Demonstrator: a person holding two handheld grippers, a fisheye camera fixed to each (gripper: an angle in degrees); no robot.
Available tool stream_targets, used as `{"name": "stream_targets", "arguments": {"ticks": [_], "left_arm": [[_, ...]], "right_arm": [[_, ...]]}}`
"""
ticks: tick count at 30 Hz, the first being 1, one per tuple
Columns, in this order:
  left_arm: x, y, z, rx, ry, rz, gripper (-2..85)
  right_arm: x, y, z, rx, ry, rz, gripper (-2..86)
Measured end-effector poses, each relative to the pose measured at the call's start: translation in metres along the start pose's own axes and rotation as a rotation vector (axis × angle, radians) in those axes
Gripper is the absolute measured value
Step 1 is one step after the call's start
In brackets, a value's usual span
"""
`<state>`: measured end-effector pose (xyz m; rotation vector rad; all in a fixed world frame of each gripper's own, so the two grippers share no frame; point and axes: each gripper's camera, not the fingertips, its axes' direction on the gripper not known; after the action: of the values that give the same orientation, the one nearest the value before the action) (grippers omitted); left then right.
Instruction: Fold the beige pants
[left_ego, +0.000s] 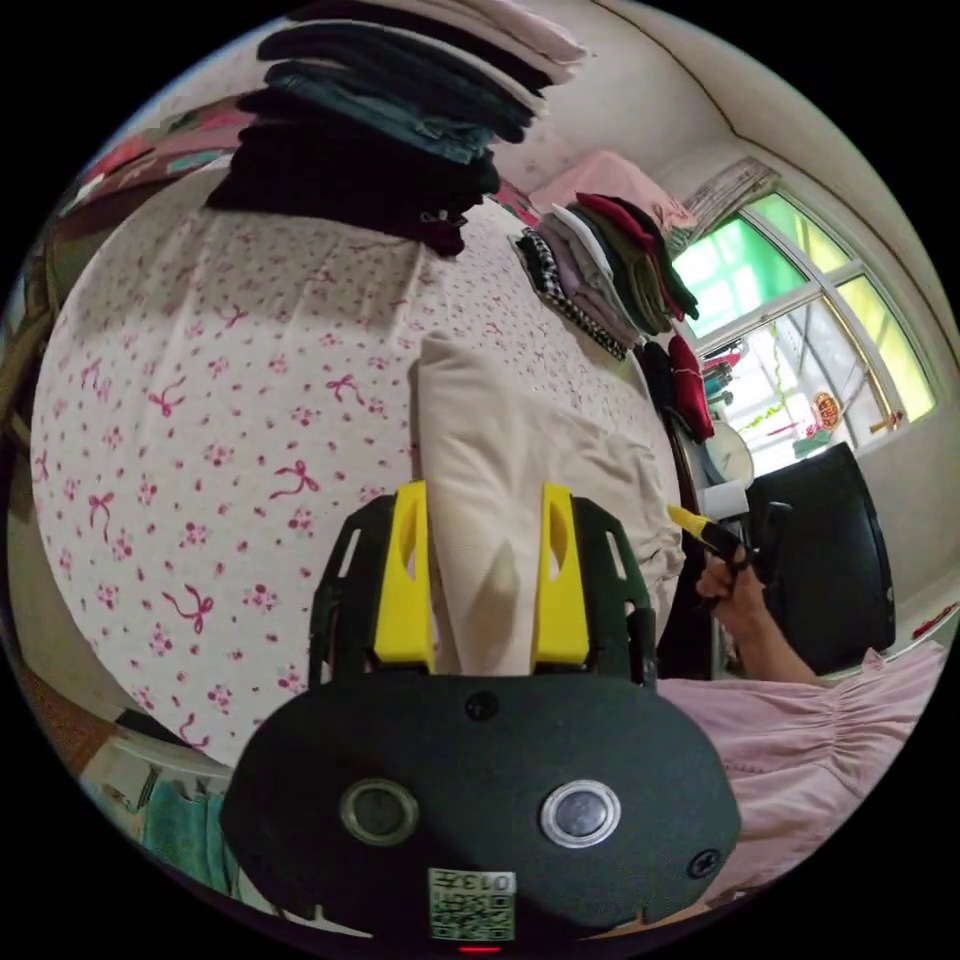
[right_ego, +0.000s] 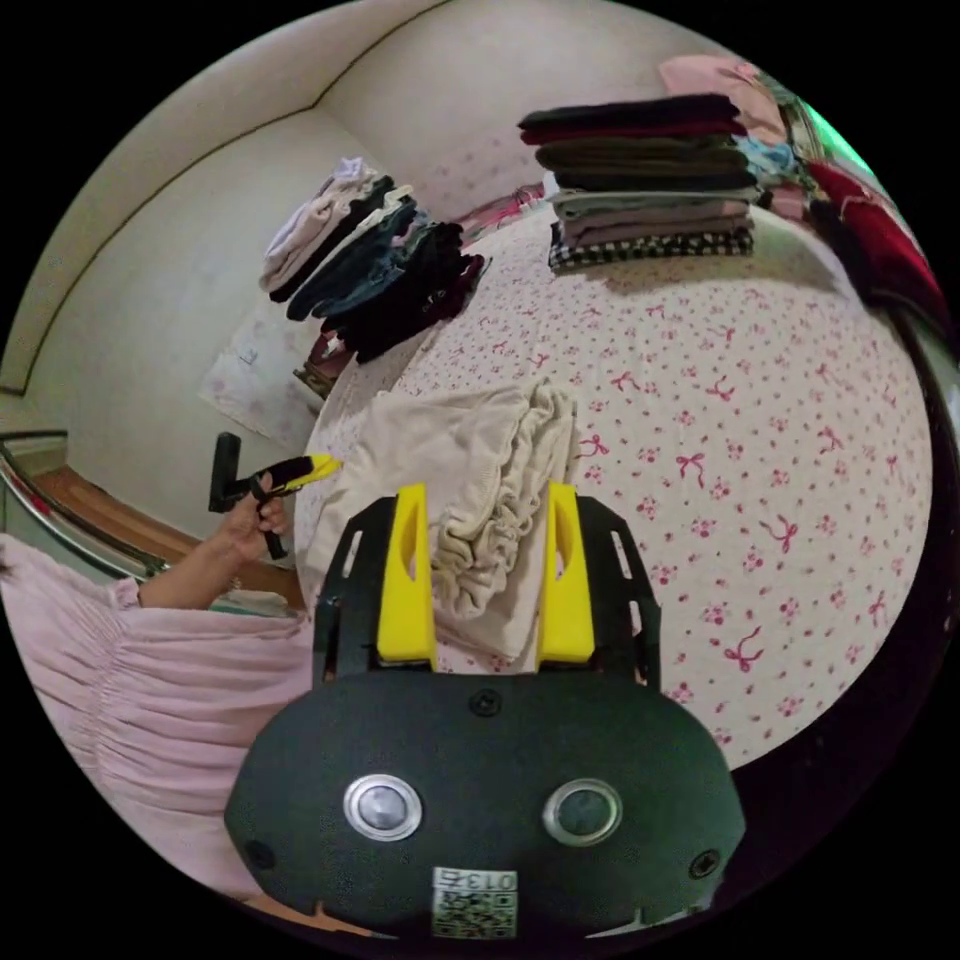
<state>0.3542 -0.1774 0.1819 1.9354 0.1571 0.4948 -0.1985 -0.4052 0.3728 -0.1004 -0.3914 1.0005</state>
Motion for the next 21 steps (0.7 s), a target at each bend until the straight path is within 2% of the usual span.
{"name": "stream_targets", "arguments": {"ticks": [6, 14, 18, 21], "left_arm": [[-0.033, -0.014, 0.031, -0.134, 0.111, -0.008, 17.1], [-0.04, -0.036, 0.046, -0.203, 0.071, 0.018, 9.0], [-0.03, -0.039, 0.052, -0.201, -0.023, 0.052, 8.9], [-0.039, -0.038, 0.067, -0.201, 0.014, -0.021, 10.8]], "right_arm": [[0.042, -0.011, 0.04, -0.092, -0.069, 0.091, 18.7], [0.071, -0.022, 0.056, -0.156, -0.127, 0.139, 16.8], [0.075, -0.029, 0.057, -0.192, -0.087, 0.065, 16.6], [0.099, -0.032, 0.059, -0.184, -0.155, 0.107, 16.0]]}}
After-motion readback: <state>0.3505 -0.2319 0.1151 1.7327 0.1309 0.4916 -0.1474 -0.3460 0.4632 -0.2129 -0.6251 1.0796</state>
